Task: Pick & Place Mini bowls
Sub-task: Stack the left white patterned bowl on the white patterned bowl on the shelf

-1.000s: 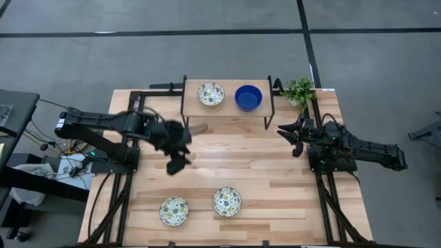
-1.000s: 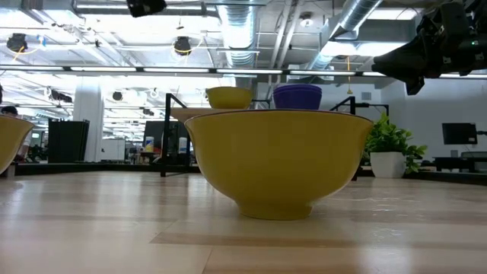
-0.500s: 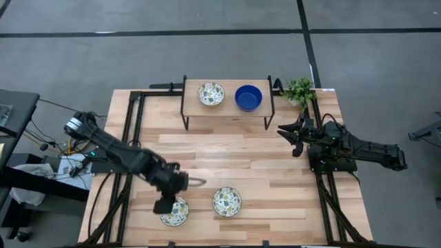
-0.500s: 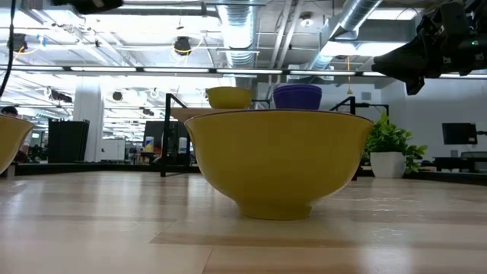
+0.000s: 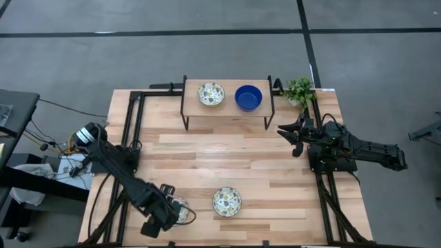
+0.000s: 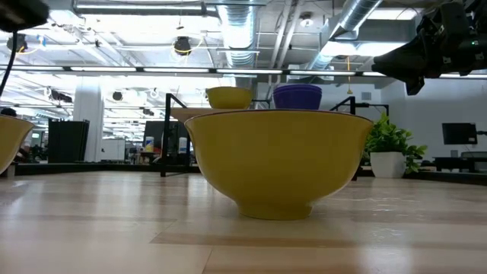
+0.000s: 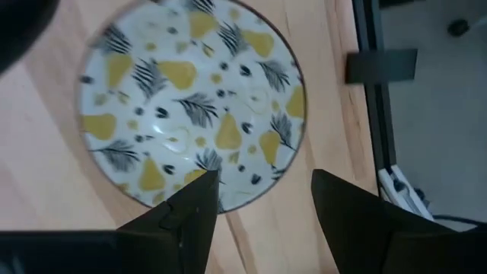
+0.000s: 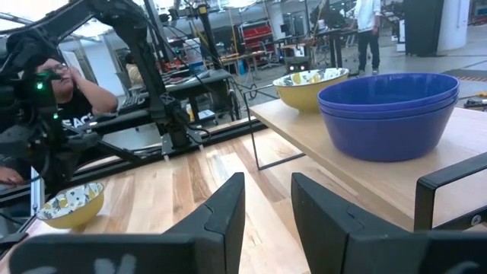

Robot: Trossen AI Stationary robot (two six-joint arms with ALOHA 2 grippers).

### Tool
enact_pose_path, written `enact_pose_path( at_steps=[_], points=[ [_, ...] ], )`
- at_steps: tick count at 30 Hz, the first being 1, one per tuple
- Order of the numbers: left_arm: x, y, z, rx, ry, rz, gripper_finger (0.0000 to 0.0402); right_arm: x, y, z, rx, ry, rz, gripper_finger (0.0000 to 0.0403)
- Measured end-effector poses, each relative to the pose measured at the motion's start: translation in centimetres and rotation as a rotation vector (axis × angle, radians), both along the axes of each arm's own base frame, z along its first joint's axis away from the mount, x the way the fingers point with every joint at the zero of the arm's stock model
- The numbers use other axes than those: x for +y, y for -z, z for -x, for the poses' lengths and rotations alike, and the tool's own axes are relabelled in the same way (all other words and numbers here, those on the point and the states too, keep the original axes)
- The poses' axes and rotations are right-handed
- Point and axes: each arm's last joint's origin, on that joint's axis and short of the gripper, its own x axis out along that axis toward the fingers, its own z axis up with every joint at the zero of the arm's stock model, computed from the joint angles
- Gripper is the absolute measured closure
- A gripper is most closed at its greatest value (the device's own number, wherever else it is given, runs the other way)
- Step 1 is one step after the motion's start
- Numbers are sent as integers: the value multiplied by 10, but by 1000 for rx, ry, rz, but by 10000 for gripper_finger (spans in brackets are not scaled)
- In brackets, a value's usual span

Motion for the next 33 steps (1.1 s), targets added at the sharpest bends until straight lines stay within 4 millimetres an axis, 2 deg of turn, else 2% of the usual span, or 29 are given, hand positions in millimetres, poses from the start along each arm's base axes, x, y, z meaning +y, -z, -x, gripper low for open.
enact_pose_path(
  at_steps=[5,24,33],
  points=[
    [-9,5,4,11,7,-12,192,0,0,0,0,0,0,305],
    [-10,4,4,-44,-27,-38,192,0,0,0,0,-1,0,305],
    [-21,4,17,-84,139,-62,192,0,0,0,0,-1,0,305]
  ],
)
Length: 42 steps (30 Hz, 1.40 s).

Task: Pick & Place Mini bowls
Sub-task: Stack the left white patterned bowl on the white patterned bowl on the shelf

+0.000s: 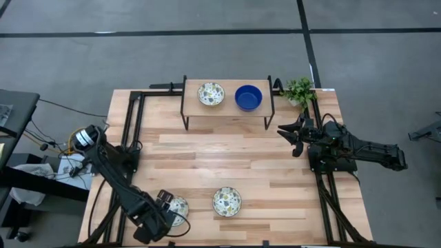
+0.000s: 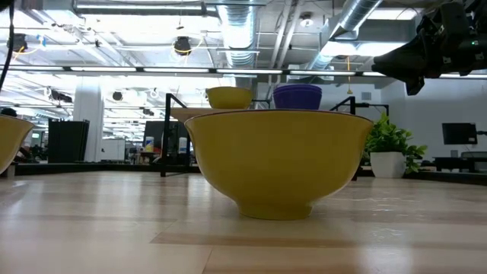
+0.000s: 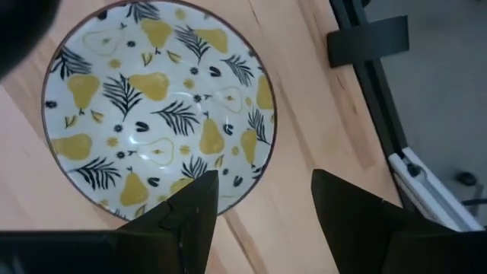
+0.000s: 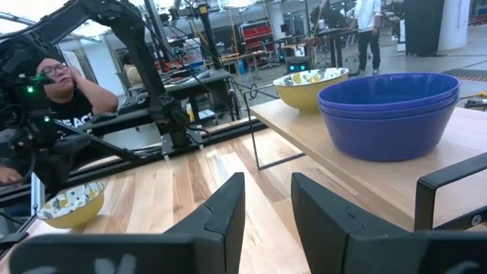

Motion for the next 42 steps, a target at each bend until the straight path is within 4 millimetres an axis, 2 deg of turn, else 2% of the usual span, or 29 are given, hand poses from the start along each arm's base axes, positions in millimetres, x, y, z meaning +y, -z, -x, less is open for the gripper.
enact_pose_path(
  at_steps=[5,16,25,42],
  points=[
    [-6,8,-2,-9,15,-33,192,0,0,0,0,0,1,305],
    [-20,44,-13,59,15,-129,192,0,0,0,0,0,1,305],
    [-21,47,-15,36,2,-157,194,0,0,0,0,0,0,305],
    [-23,47,-17,15,1,-141,309,0,0,0,-3,0,-9,305]
  ],
)
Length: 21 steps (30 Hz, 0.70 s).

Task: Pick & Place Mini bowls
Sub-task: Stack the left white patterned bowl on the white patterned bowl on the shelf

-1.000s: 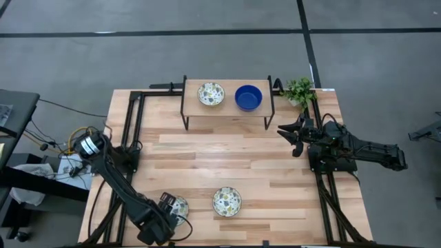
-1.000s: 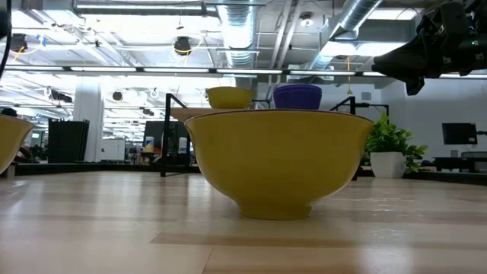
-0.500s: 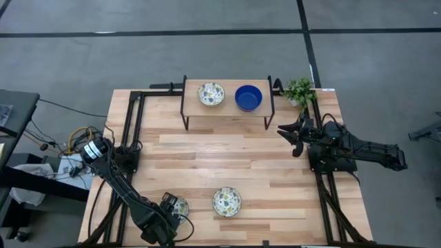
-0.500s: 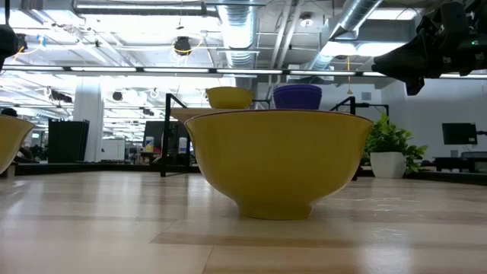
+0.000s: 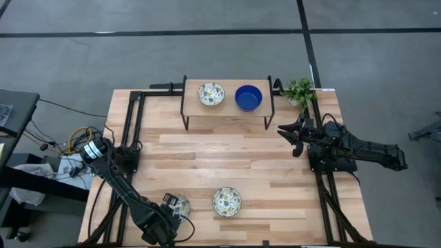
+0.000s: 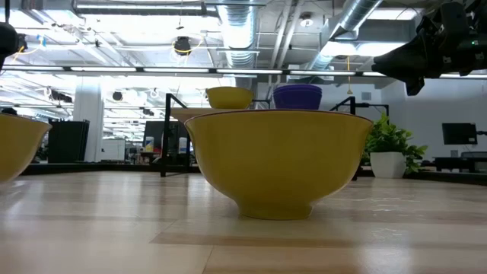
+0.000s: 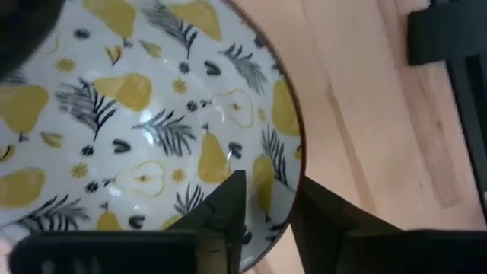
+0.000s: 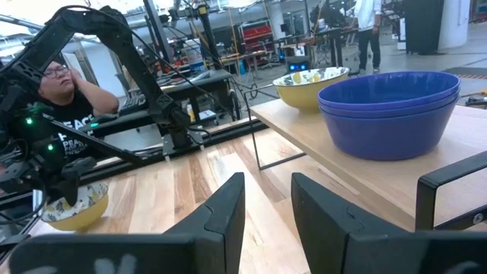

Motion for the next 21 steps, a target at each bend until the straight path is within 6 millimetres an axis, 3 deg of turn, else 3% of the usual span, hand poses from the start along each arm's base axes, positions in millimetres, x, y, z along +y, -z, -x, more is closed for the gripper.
enact_pose_path(
  at_steps=[11,21],
  points=[
    [1,4,0,-48,-9,0,377,0,0,0,0,0,0,305],
    [9,-9,4,-56,-37,39,389,0,0,0,0,0,0,305]
  ],
)
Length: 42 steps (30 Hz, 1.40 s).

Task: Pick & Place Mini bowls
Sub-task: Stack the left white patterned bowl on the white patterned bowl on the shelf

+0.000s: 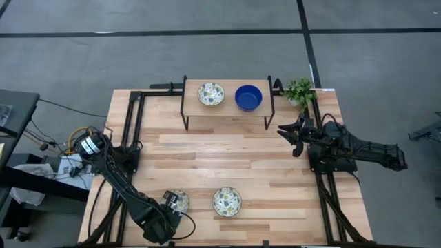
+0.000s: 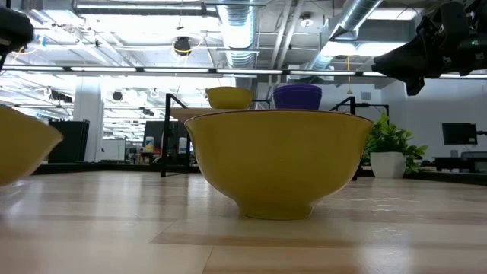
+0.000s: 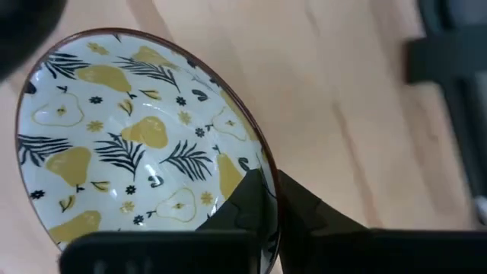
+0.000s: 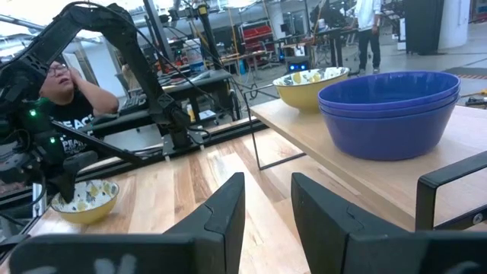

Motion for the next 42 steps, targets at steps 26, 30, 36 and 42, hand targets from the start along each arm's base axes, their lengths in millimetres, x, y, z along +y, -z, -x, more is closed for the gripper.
enact_pose_path(
  at_steps=[26,30,36,42],
  points=[
    [121,-99,-39,-247,-423,187,391,0,0,0,0,0,0,305],
    [138,-116,-49,-308,-469,199,391,0,0,0,0,1,0,305],
    [157,-136,-56,-402,-498,143,391,0,0,0,1,1,0,305],
    [174,-158,-68,-516,-540,47,392,0,0,0,0,1,1,305]
  ],
)
